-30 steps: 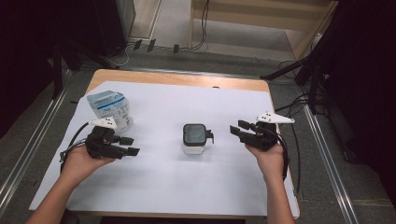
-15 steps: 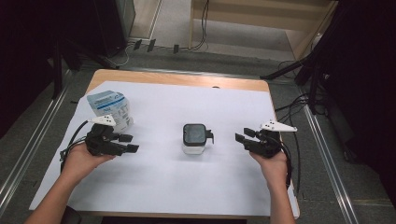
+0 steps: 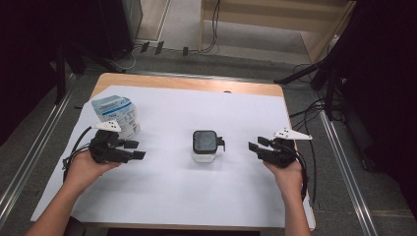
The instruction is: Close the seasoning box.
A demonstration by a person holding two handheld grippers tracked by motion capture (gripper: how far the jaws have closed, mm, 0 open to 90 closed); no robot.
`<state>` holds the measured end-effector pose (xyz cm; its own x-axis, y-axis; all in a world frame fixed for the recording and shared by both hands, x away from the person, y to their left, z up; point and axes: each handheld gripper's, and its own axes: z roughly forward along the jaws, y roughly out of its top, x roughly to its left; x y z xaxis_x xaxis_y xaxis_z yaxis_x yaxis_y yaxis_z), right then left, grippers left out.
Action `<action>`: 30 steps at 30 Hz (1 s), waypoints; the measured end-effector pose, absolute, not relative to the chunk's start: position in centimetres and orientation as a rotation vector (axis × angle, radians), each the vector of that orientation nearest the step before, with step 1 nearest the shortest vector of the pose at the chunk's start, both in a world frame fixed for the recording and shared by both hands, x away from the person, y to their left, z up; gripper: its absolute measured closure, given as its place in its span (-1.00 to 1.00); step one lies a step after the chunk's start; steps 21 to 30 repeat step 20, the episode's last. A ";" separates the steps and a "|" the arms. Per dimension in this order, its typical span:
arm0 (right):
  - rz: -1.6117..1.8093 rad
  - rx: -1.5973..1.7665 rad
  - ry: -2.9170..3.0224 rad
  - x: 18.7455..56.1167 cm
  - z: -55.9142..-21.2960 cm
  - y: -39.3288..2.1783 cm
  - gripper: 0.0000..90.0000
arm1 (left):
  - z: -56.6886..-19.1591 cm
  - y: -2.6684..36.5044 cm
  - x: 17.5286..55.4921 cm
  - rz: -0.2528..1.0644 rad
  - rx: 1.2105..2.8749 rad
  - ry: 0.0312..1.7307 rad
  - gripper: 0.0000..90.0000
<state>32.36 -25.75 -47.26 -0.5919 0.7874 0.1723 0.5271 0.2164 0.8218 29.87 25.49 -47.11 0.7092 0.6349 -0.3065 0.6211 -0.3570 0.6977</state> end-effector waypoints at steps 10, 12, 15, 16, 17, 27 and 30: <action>1.317 1.233 2.212 32.3 -47.2 -25.6 0.14 | -47.1 25.5 29.9 0.022 2.061 0.954 -0.08; 1.317 1.233 2.212 32.3 -47.2 -25.6 0.14 | -47.1 25.5 29.9 0.021 2.058 0.953 -0.08; 1.320 1.233 2.210 32.3 -47.2 -25.6 0.14 | -47.1 25.5 29.9 0.027 2.057 0.948 -0.08; 1.320 1.234 2.210 32.3 -47.3 -25.6 0.14 | -47.1 25.5 29.9 0.025 2.052 0.950 -0.09; 1.318 1.234 2.210 32.3 -47.3 -25.6 0.14 | -47.1 25.5 29.9 0.025 2.052 0.950 -0.09; 1.320 1.231 2.210 32.3 -47.3 -25.7 0.14 | -47.1 25.5 29.9 0.034 2.056 0.952 -0.09; 1.320 1.231 2.210 32.3 -47.3 -25.7 0.14 | -47.1 25.5 29.9 0.034 2.056 0.952 -0.09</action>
